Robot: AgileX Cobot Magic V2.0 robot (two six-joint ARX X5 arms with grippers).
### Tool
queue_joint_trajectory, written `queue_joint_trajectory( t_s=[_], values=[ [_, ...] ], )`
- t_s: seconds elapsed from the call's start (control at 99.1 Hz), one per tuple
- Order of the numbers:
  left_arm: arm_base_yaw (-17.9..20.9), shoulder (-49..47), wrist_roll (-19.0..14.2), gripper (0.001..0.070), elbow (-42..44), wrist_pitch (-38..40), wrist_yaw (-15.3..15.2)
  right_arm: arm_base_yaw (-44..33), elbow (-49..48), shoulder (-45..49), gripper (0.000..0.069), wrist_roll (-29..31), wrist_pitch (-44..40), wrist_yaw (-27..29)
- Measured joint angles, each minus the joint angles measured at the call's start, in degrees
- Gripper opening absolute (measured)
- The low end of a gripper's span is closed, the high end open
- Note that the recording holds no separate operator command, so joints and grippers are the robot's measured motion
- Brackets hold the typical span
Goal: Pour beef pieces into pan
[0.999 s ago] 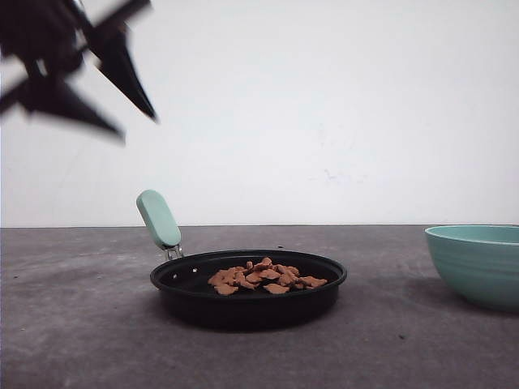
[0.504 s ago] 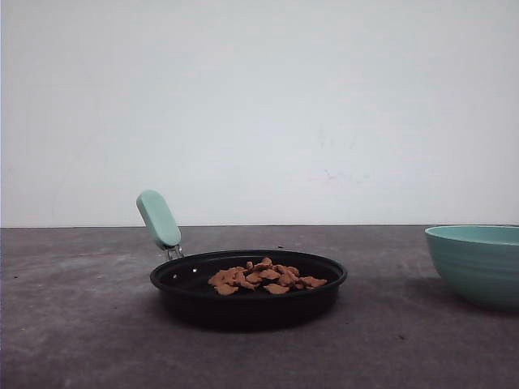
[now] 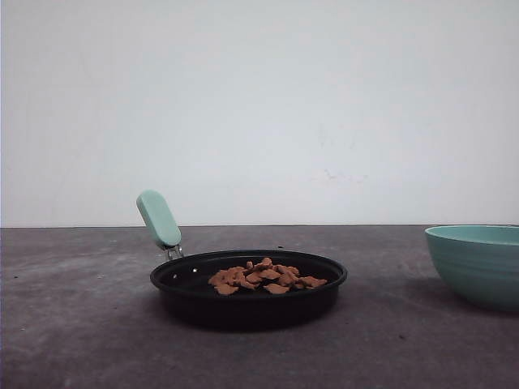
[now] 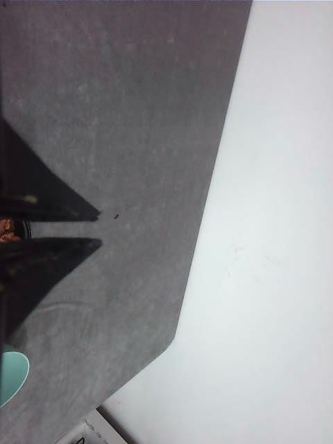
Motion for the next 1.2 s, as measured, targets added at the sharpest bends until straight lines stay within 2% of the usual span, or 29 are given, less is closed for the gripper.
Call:
queue_joint_trajectory(
  t_s=[0.393, 0.555, 0.636, 0.736, 0.827, 0.888, 1.089, 1.2],
  values=[
    [0.0, -0.22, 0.0, 0.0014, 0.0, 0.0, 0.0, 0.0, 0.0, -0.66, 0.0007, 0.0, -0.28, 0.07],
    [0.0, -0.22, 0.0, 0.0014, 0.0, 0.0, -0.02, 0.0, -0.94, -4.04, 0.0007, 0.0, -6.08, 0.7],
    [0.0, -0.2, 0.0, 0.0014, 0.0, 0.0, 0.0, -0.39, -5.31, -6.84, 0.0007, 0.0, -4.72, 2.54],
    [0.0, -0.22, 0.02, 0.0014, 0.0, 0.0, -0.02, -2.27, -15.17, -11.39, 0.0007, 0.07, 2.54, 6.25],
    [0.0, -0.2, 0.0, 0.0014, 0.0, 0.0, -0.02, -3.69, -25.11, -16.5, 0.0007, 1.25, 9.7, 6.97],
    [0.0, -0.2, 0.0, 0.0014, 0.0, 0.02, 0.0, -4.07, -30.1, -18.12, 0.0007, 3.17, 10.91, 7.21],
    [0.0, -0.22, 0.02, 0.0014, 0.0, 0.0, -0.02, -4.02, -37.33, -17.68, 0.0007, 6.36, 7.61, 5.16],
    [0.0, -0.22, 0.02, 0.0014, 0.0, 0.02, 0.0, -3.96, -40.3, -17.73, 0.0007, 6.88, 10.19, -0.61]
  ],
)
